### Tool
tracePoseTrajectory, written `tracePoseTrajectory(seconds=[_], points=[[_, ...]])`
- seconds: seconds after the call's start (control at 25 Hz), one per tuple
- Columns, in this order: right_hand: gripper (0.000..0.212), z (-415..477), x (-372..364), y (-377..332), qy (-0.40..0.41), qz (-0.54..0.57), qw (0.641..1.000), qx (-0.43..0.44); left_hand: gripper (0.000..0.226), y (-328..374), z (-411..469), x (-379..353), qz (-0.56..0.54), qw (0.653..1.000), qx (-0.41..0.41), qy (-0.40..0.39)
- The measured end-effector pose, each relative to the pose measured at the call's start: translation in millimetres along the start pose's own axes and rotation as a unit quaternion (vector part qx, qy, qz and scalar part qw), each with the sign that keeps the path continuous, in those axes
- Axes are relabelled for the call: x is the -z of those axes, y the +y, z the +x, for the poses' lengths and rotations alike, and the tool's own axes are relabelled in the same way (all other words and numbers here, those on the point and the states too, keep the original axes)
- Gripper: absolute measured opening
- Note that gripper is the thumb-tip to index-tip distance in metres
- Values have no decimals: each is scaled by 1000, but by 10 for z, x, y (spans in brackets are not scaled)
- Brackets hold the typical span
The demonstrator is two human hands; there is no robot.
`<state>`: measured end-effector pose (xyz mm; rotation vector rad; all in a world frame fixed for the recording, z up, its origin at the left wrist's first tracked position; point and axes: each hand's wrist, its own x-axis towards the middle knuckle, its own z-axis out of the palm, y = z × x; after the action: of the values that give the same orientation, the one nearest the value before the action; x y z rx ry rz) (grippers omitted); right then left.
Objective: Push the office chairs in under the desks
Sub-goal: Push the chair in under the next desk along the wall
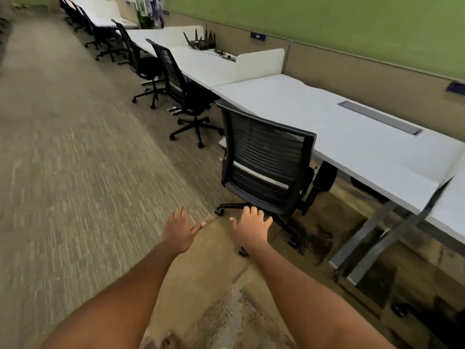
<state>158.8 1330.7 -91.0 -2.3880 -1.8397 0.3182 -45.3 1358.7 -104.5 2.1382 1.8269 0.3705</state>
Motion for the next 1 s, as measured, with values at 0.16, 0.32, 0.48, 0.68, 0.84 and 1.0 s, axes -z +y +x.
tracePoseTrajectory(seconds=[0.16, 0.32, 0.48, 0.68, 0.84, 1.0], points=[[59, 552, 223, -156, 59, 32, 994, -83, 77, -38, 853, 311, -17, 997, -77, -3], [59, 950, 438, -349, 114, 27, 984, -133, 78, 57, 1630, 599, -36, 991, -132, 10], [59, 1233, 590, -463, 175, 24, 974, -139, 76, 268, 2102, 655, -30, 978, -203, 34], [67, 1863, 1037, -200, 262, -31, 960, -90, 66, 617, 2754, 717, -46, 962, -260, 71], [80, 2458, 1418, 253, 248, -70, 960, -112, 75, 984, 3328, 754, -41, 947, -307, 89], [74, 2981, 1528, 574, 156, -118, 967, -162, 101, 1254, 4032, 720, 14, 949, -310, 53]])
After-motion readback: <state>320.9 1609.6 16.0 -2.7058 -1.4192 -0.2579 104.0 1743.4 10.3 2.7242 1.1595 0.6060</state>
